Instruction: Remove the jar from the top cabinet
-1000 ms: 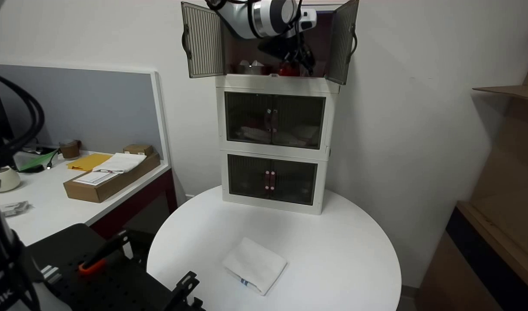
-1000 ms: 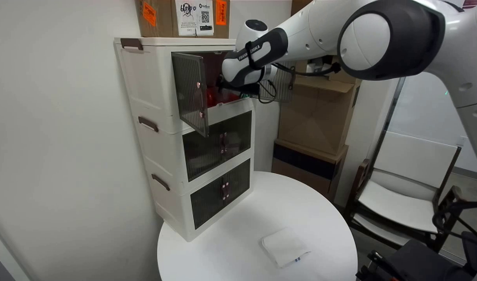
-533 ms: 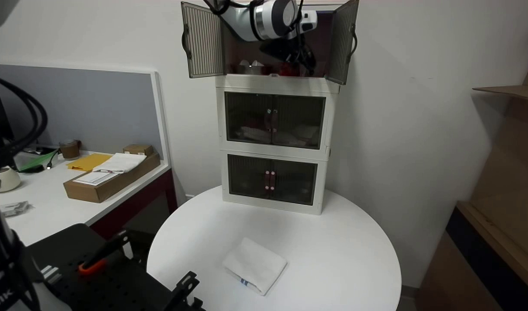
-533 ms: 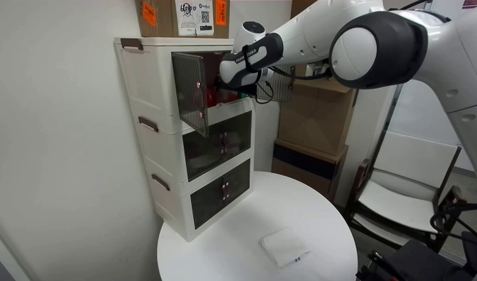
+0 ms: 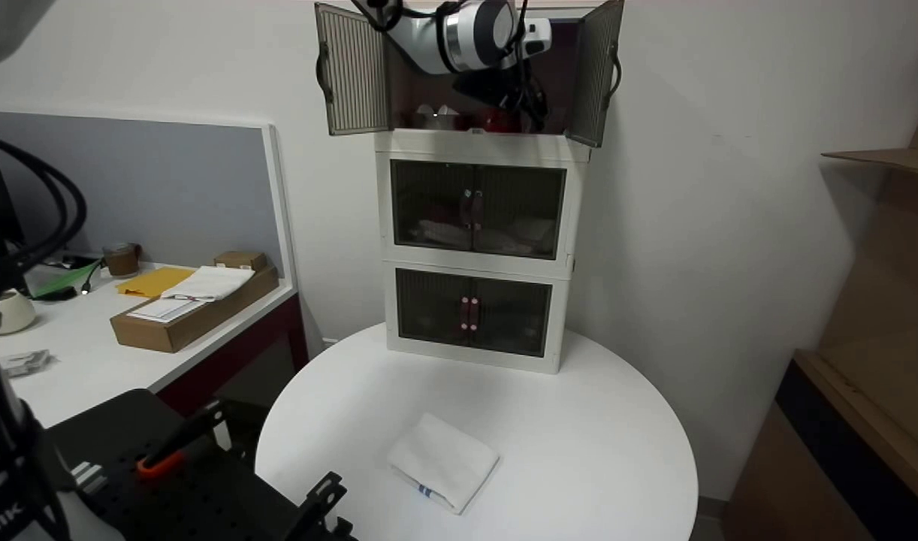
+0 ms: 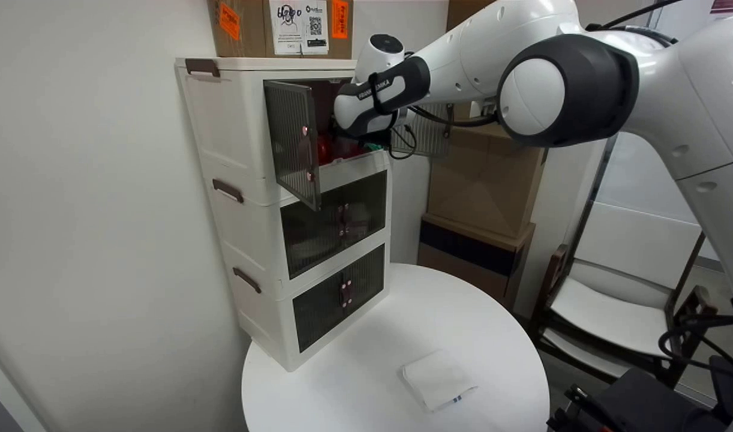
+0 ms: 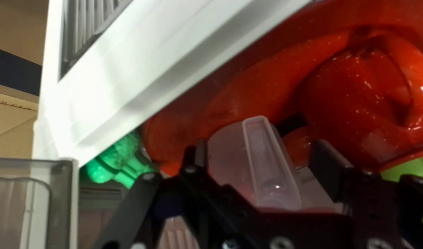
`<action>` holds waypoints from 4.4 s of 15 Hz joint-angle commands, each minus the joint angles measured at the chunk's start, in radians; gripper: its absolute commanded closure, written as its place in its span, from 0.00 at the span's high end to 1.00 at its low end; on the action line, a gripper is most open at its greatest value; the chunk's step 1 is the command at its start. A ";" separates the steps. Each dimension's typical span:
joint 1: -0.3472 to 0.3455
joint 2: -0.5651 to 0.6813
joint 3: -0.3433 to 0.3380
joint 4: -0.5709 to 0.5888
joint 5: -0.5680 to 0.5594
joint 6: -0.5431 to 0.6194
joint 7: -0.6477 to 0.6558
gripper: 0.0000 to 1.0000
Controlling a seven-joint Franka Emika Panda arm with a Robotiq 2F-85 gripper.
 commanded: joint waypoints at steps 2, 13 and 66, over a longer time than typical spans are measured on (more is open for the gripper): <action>0.005 0.037 -0.008 0.063 0.030 -0.013 -0.044 0.37; 0.006 0.005 -0.005 0.027 0.030 -0.016 -0.063 0.06; -0.038 0.016 -0.186 -0.656 -0.715 -0.055 0.986 0.06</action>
